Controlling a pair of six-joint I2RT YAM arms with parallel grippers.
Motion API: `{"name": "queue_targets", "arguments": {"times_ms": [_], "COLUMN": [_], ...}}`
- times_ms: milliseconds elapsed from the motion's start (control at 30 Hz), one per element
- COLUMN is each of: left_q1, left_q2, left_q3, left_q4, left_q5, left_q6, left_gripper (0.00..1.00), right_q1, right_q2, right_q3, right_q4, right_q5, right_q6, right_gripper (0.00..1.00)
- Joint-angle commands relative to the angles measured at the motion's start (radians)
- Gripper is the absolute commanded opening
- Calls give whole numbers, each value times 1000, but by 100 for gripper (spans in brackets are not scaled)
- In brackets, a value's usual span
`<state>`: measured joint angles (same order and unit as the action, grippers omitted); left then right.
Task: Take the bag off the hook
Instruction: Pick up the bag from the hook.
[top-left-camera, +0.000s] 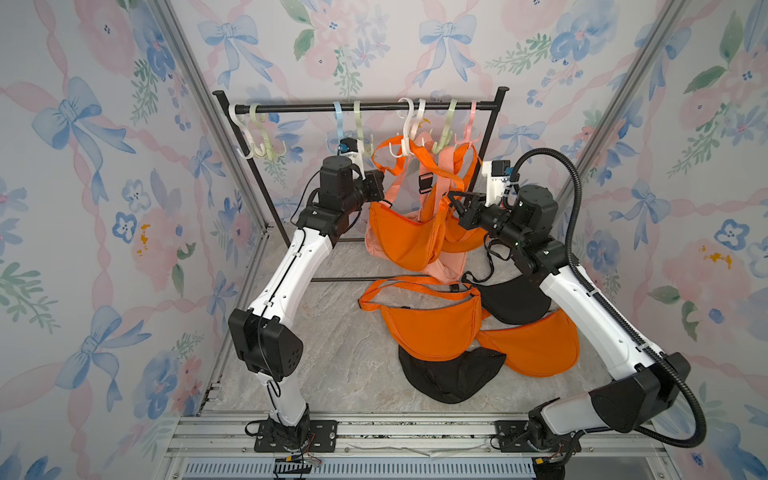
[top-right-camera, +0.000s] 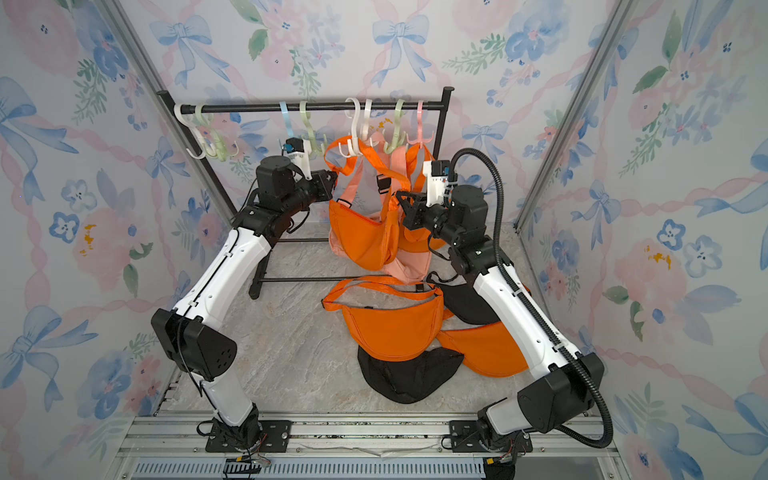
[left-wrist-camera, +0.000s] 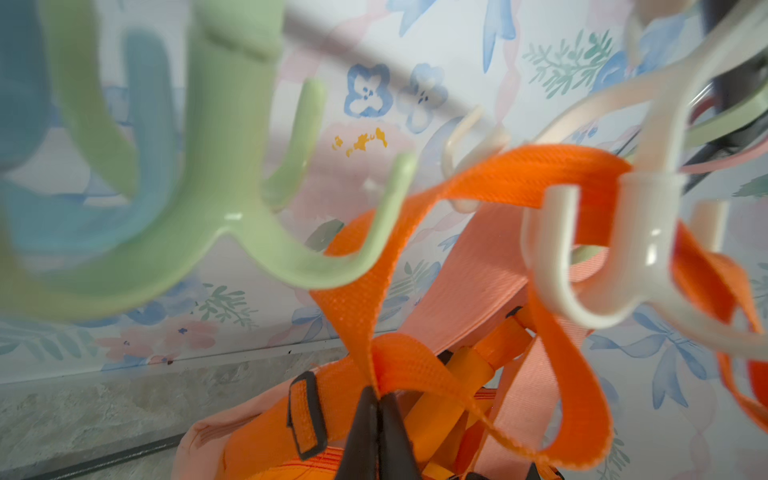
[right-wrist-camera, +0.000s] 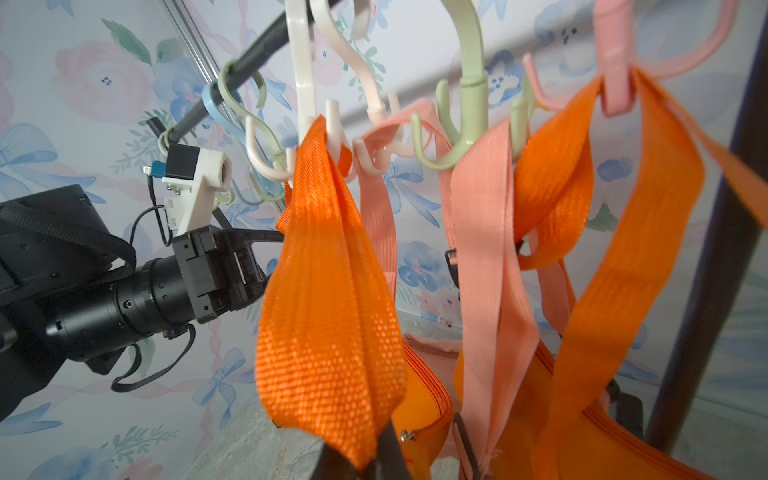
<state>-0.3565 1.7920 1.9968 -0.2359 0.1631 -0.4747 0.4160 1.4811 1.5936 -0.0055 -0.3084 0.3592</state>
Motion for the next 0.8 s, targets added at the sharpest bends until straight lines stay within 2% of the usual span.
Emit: {"name": "queue_targets", "arguments": {"times_ms": [0,133,333,567,667,767], "left_q1": [-26,-29,-21,14,28,47], "left_q2": [-19,-11,-27,-42,-24,10], "left_q3": [83,139,152,113,93,88], "left_q4": [-25,-46,-64,-69,-69,-69], "left_q5": [-1,-12,-42,-50,-48,-35], "left_q6": [41,45,73,74,73,59], "left_gripper": [0,0,0,0,0,0], "right_q1": [36,84,133,134,97,38], "right_q2": [48,132,245,242,237,254], "right_q3": [134,315,552,571,557,571], "right_q4": [2,-48,-146,-178,-182,-180], "right_q5": [-20,-22,-14,68,91,75], "right_q6": [-12,-53,-121,-204,-213,-168], "right_gripper": [0,0,0,0,0,0]}}
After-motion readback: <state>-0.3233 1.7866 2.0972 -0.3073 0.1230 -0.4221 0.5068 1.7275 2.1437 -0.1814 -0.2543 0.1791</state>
